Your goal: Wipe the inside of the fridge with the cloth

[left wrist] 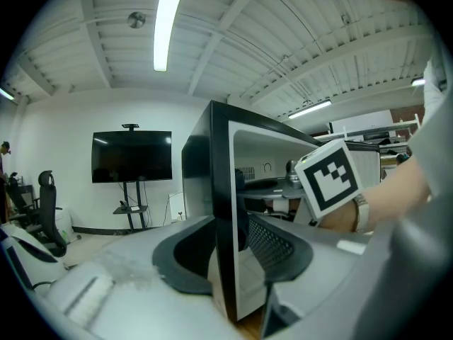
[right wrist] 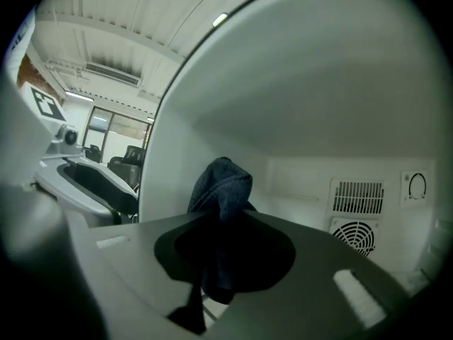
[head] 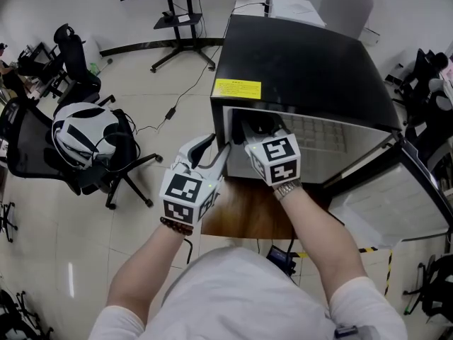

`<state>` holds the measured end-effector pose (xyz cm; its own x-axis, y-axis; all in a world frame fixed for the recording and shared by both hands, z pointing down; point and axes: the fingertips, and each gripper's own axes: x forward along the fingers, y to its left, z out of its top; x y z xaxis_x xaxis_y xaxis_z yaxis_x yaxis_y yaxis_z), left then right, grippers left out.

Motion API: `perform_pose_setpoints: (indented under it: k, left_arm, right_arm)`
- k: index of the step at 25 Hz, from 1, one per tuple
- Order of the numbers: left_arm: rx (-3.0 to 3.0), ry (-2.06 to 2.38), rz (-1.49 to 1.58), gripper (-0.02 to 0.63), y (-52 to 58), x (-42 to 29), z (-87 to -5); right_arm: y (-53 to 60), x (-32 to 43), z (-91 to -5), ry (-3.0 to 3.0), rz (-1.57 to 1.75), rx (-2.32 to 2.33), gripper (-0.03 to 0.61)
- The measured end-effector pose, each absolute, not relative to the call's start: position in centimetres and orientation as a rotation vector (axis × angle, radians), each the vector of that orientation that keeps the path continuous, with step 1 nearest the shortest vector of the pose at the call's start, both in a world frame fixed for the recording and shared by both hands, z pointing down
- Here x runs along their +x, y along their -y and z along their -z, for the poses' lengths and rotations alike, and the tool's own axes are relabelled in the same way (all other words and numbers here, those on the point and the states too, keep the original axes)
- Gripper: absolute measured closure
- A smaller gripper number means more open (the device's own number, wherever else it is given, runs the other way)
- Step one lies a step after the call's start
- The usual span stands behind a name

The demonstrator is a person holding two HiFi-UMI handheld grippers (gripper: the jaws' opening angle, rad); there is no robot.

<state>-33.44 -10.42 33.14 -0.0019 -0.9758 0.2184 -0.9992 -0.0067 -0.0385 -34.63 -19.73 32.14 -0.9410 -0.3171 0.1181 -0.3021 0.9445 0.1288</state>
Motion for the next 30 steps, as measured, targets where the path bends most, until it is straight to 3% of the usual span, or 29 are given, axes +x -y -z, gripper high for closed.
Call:
perform_pose_setpoints:
  k: [30]
  left_arm:
    - [2.140, 2.108, -0.346, 0.476, 10.3, -33.5, -33.2]
  right_arm:
    - [28.8, -38.8, -33.6, 2.846, 0.036, 0.833, 0.525]
